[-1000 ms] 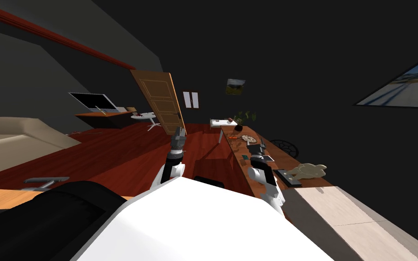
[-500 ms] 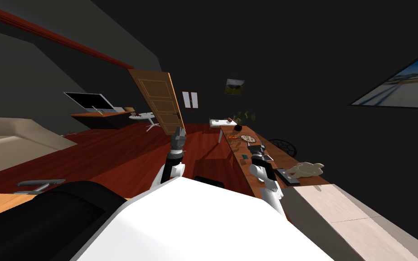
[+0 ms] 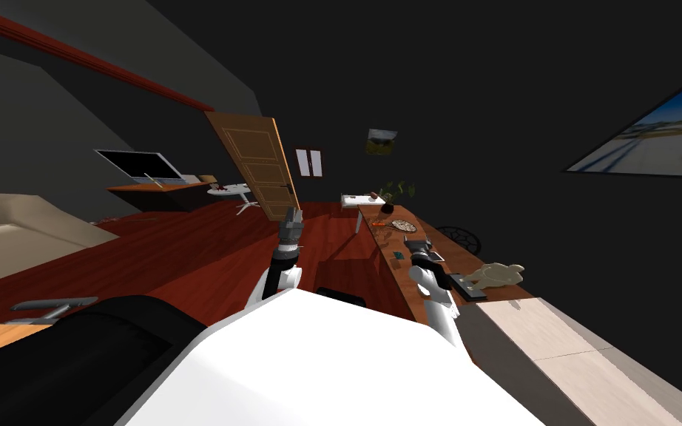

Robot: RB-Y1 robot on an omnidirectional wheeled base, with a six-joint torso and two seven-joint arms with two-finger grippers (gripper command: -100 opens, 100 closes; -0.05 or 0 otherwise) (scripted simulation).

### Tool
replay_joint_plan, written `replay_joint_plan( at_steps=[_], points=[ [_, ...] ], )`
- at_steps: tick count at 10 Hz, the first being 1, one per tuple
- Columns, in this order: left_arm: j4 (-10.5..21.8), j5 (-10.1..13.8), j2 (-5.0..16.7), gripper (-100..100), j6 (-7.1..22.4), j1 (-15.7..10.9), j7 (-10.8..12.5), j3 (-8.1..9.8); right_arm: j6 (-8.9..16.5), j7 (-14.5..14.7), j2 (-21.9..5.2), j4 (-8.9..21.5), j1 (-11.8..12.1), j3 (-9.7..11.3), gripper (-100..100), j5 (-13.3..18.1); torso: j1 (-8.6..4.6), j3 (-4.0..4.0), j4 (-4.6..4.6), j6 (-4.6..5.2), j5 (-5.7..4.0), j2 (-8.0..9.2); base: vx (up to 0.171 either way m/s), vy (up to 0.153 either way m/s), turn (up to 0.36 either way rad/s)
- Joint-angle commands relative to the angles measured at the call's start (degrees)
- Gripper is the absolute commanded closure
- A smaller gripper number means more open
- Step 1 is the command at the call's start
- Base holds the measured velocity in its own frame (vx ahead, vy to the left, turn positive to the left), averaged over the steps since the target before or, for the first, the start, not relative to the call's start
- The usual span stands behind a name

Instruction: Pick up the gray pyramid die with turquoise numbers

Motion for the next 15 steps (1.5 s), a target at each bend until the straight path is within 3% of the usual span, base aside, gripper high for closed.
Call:
replay_joint_plan(
  at_steps=[1, 3, 4, 6, 7, 8, 9, 10, 11, 12, 13, 15],
  points=[
    [0.0, 0.0, 0.0, 0, 0.0, 0.0, 0.0, 0.0, 2.9, -1.5, -0.1, 2.9, -2.3, -2.3, -100, -2.9, 0.0, 0.0, 0.0, 0.0, 0.0, 0.0, 0.007, -0.008, -0.028],
    [0.0, 0.0, 0.0, 0, 0.0, 0.0, 0.0, 0.0, 3.3, -1.5, -0.1, 4.9, -2.3, -2.3, -100, -3.3, -0.02, 0.0, 0.0, 0.01, 0.0, 0.01, 0.003, -0.003, -0.006],
    [0.0, 0.0, 0.0, 0, 0.0, 0.0, 0.0, 0.0, 5.8, -2.9, -0.3, 6.8, -4.2, -4.3, -100, -6.1, 0.0, 0.01, 0.0, 0.01, 0.0, 0.02, 0.003, -0.008, -0.032],
    [0.0, 0.0, 0.0, 0, 0.0, 0.0, 0.0, 0.0, 5.8, -2.9, -0.3, 8.6, -4.2, -4.3, -100, -6.1, -0.01, 0.0, 0.0, 0.01, 0.0, 0.01, 0.003, -0.004, -0.008],
    [0.0, 0.0, 0.0, 0, 0.0, 0.0, 0.0, 0.0, 8.3, -4.2, -0.5, 11.0, -6.1, -6.2, -100, -8.9, 0.0, 0.01, 0.01, 0.01, 0.0, 0.02, 0.005, -0.01, -0.033],
    [0.0, 0.0, 0.0, 0, 0.0, 0.0, 0.0, 0.0, 8.3, -4.2, -0.5, 12.4, -6.1, -6.2, -100, -8.9, -0.02, 0.01, 0.01, 0.01, 0.0, 0.01, 0.005, -0.012, -0.016],
    [0.0, 0.0, 0.0, 0, 0.0, 0.0, 0.0, 0.0, 10.3, -5.5, -0.6, 14.8, -8.0, -8.2, -100, -11.6, -0.03, 0.01, 0.0, 0.01, 0.0, 0.01, 0.002, -0.018, -0.03],
    [0.0, 0.0, 0.0, 0, 0.0, 0.0, 0.0, 0.0, 10.7, -5.5, -0.6, 16.0, -8.0, -8.2, -100, -11.6, -0.05, 0.01, 0.01, 0.01, 0.0, 0.02, 0.002, -0.016, -0.018],
    [0.0, 0.0, 0.0, 0, 0.0, 0.0, 0.0, 0.0, 12.9, -6.7, -0.7, 17.8, -9.7, -10.2, -100, -14.1, -0.04, 0.01, 0.01, 0.01, -0.01, 0.02, 0.002, -0.02, -0.034],
    [0.0, 0.0, 0.0, 0, 0.0, 0.0, 0.0, 0.0, 13.1, -6.7, -0.7, 19.6, -9.7, -10.2, -100, -14.4, -0.06, 0.01, 0.01, 0.01, 0.0, 0.01, 0.003, -0.018, -0.014],
    [0.0, 0.0, 0.0, 0, 0.0, 0.0, 0.0, 0.0, 15.4, -7.9, -0.7, 21.1, -11.4, -12.1, -100, -16.4, -0.04, 0.01, 0.0, 0.01, -0.01, 0.02, 0.001, -0.021, -0.026],
    [0.0, 0.0, 0.0, 0, 0.0, 0.0, 0.0, 0.0, 15.4, -7.9, -0.7, 23.2, -11.4, -12.1, -100, -17.1, -0.05, 0.02, 0.01, 0.01, -0.01, 0.03, 0.0, -0.013, -0.009]
  ],
)
